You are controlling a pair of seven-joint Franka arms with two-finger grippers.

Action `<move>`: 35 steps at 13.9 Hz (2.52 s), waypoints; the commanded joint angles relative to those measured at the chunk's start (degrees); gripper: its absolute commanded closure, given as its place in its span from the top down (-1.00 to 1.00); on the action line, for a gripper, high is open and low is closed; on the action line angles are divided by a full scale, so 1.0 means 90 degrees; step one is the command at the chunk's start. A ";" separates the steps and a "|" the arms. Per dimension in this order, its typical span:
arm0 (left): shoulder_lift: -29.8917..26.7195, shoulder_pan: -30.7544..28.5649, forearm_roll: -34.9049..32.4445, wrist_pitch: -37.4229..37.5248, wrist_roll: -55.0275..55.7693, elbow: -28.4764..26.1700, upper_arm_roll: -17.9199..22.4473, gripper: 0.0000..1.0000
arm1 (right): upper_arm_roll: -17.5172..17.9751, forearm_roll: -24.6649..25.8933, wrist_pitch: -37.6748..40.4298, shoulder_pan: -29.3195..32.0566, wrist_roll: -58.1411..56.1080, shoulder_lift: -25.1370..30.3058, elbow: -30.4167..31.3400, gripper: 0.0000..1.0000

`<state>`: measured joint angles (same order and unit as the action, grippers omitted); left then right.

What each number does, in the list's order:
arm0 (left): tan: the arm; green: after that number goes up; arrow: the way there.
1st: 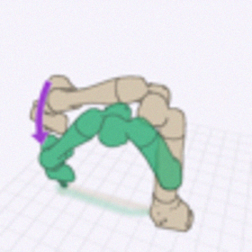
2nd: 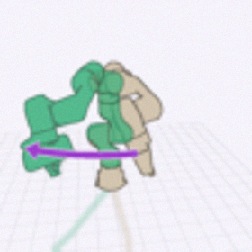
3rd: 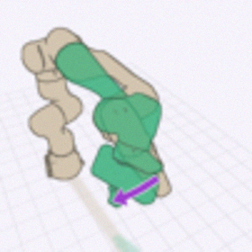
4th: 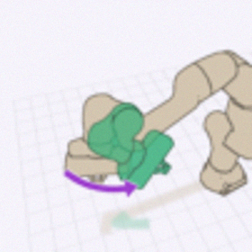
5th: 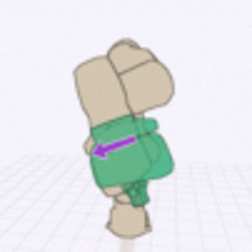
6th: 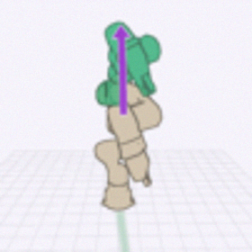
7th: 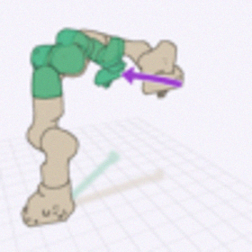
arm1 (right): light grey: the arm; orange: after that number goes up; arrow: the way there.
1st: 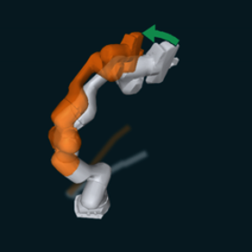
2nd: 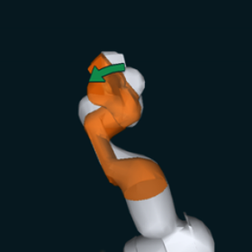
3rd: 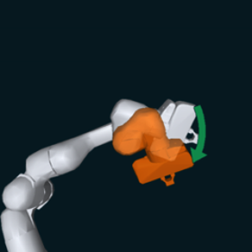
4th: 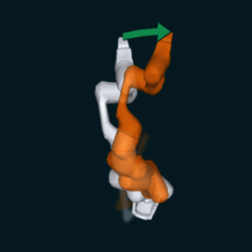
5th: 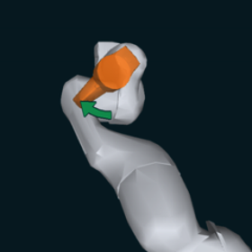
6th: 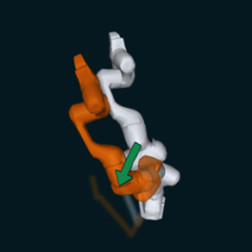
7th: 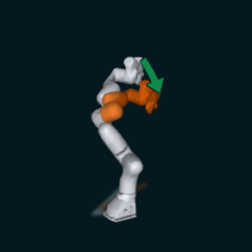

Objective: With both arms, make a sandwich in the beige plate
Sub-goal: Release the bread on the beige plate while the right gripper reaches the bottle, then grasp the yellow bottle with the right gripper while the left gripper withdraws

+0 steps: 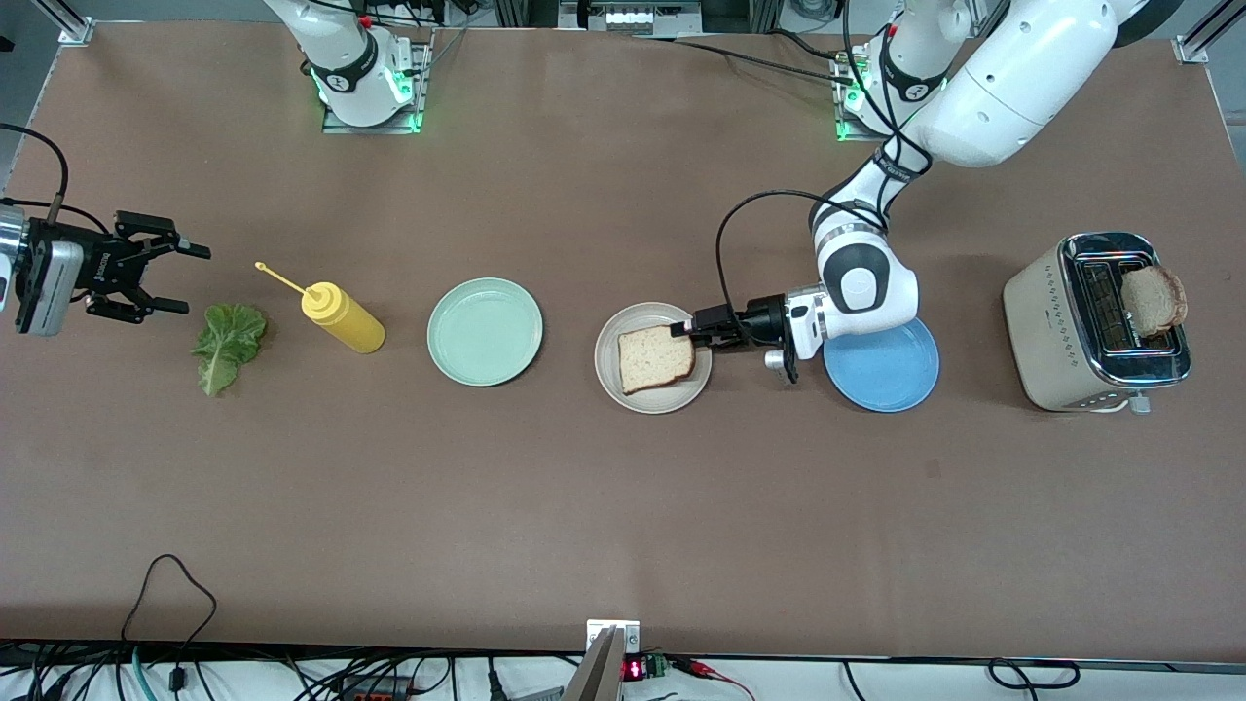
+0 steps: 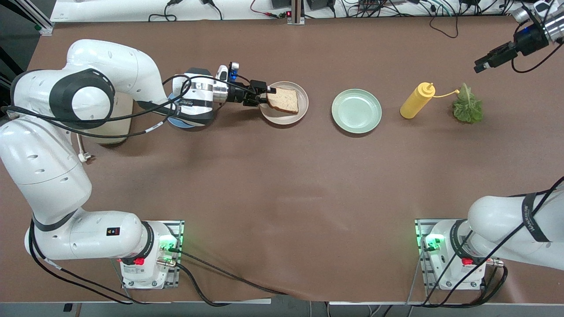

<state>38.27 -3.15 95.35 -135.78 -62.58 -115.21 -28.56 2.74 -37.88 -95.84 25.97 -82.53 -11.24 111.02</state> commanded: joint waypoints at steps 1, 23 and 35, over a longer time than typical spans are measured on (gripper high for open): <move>-0.0473 -0.0041 0.0089 -0.0177 -0.0127 -0.0411 -0.0010 1.00 | 0.0096 -0.1051 -0.0064 0.0414 -0.1818 -0.0340 0.0360 1.00; -0.1772 -0.0822 -1.0121 0.2299 0.6061 0.0993 0.0117 1.00 | 0.0174 -0.3388 0.0942 0.0416 -0.7880 -0.3458 0.0233 1.00; -0.1947 -0.0890 -1.1435 0.6246 0.7207 0.4185 0.0126 1.00 | 0.0174 -0.3994 0.0932 -0.0375 -0.8066 -0.3653 0.0233 1.00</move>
<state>20.24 -11.11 -6.46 -85.01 1.78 -84.24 -27.50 4.48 -72.16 -88.20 23.97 -154.14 -43.61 113.98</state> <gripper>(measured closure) 0.000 0.000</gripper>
